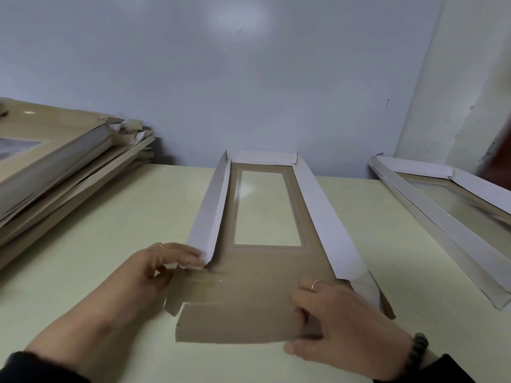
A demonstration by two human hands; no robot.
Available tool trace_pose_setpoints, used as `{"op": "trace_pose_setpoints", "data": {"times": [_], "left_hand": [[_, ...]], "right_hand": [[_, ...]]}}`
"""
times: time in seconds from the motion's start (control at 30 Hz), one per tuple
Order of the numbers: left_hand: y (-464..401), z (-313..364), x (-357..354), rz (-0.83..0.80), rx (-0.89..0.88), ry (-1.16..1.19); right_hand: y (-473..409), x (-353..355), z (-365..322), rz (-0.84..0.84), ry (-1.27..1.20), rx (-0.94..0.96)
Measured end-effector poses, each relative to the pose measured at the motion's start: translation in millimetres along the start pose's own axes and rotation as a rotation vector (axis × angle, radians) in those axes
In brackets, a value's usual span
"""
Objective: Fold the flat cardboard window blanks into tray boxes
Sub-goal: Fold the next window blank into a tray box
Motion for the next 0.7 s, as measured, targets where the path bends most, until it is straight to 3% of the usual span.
{"op": "trace_pose_setpoints", "data": {"times": [0.27,0.47,0.63,0.7], "left_hand": [[1.7,-34.4,-9.4,-0.223,0.148,0.201],[3.6,-35.6,-8.2,-0.255,0.128,0.278],[-5.9,-17.5,-11.4,-0.049,0.073,-0.012],[-9.4,-9.0,-15.4,-0.026,0.03,-0.145]], "right_hand": [[-5.5,-3.9,-1.0,-0.007,-0.019,0.033],[-4.7,-6.0,-2.1,-0.011,0.01,0.04],[-2.8,4.3,-6.5,0.037,-0.054,0.048],[3.7,25.1,1.3,0.186,-0.195,0.06]]}}
Point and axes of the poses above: each hand's wrist, its own y-axis away from the middle knuckle, its own x-axis out of the back of the hand, z = x × y, the point moved 10 cm from there along -y, towards the middle knuckle, and after that the axes turned 11 degrees about -z, right-handed, at the moved point
